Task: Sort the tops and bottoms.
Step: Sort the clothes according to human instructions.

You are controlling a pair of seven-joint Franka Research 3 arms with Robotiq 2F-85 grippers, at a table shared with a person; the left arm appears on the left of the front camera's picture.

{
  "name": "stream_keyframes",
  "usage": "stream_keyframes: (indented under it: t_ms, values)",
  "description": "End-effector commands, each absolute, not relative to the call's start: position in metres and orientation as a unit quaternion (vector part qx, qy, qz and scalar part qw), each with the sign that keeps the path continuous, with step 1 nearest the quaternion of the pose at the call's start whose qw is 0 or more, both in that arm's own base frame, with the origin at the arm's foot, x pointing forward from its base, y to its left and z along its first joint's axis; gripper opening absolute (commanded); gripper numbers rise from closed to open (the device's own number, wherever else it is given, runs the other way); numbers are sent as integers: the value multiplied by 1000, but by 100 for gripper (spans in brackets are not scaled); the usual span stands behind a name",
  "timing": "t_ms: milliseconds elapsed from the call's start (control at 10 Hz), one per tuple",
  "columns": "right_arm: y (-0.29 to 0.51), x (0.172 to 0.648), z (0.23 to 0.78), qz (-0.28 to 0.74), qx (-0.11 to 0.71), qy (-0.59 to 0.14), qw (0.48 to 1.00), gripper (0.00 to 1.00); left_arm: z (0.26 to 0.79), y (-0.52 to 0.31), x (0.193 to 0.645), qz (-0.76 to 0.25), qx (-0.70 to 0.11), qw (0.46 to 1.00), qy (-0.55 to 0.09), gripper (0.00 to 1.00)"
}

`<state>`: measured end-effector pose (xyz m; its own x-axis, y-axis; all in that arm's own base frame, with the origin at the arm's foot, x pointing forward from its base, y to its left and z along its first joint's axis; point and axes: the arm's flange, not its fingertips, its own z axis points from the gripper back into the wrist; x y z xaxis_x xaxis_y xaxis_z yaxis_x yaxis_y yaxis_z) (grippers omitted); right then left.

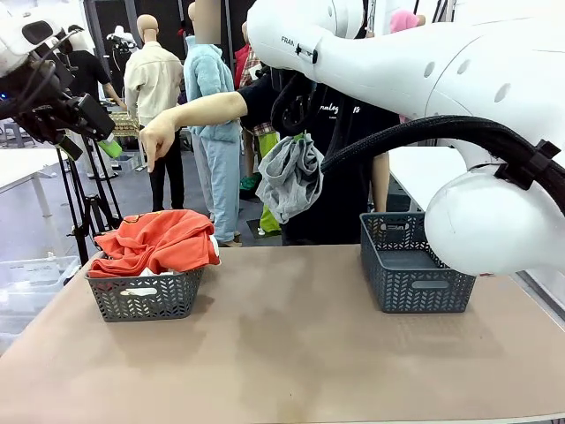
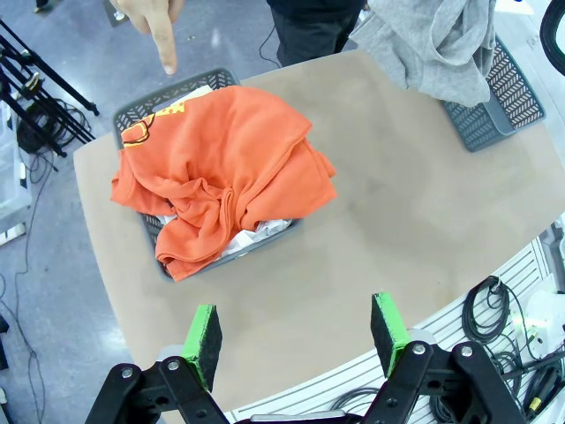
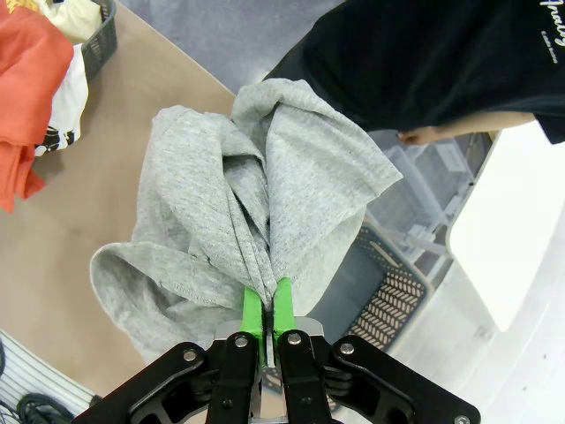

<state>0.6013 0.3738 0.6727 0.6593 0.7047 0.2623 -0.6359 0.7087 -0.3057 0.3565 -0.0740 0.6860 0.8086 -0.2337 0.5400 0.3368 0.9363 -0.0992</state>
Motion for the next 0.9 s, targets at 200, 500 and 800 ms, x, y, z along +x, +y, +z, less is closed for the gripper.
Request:
stream_keyframes:
  t_ms: [200,500,800]
  values:
    - [374,600,674,370,-90,-182,907,0,686,-73,354,-148,-98,947,-267,88]
    - [374,600,674,370,-90,-182,907,0,686,-73,354,-148,-98,947,-267,88]
    - [374,600,674,370,-90,-182,907,0,686,-73,354,-148,-98,947,-267,88]
